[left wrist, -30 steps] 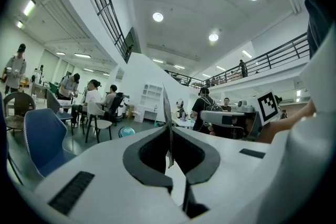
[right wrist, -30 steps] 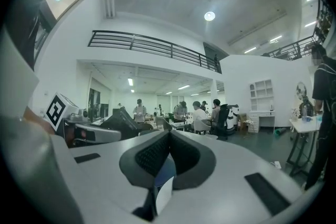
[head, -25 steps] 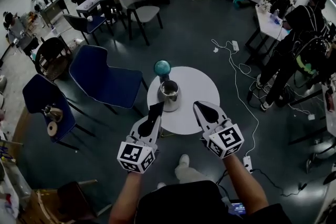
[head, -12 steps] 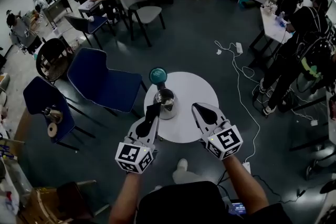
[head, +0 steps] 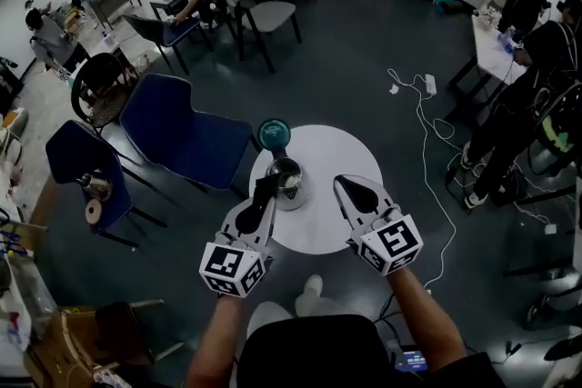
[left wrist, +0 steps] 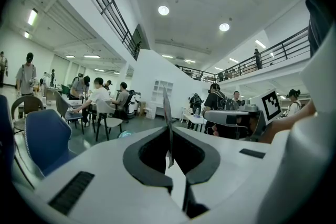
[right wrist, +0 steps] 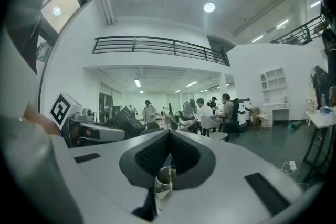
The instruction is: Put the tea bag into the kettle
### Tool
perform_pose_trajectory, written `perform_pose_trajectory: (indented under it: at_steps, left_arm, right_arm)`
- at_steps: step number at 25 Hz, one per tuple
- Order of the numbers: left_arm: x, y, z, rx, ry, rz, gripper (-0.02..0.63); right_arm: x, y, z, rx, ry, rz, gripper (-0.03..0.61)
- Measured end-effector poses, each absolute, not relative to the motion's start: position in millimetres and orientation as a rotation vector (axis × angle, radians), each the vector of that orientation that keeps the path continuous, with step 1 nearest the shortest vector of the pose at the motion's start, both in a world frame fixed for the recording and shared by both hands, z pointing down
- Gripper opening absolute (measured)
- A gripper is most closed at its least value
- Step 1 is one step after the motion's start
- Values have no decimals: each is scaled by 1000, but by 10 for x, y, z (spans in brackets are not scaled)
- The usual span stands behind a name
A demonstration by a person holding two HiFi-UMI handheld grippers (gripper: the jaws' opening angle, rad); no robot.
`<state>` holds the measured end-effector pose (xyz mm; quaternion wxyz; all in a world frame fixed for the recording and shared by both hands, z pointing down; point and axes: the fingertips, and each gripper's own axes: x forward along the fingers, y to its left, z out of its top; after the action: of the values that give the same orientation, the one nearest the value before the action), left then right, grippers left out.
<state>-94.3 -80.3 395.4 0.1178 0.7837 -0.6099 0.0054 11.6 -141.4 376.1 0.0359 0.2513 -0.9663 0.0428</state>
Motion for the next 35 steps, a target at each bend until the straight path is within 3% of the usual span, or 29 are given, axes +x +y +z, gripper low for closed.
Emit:
perform_pose_trajectory:
  at_steps: [35]
  left_arm:
    - [-1404,-1886,4872,2358,-1557,443,14]
  right_arm:
    - [-260,-1870,4235,920,-2908,286,17]
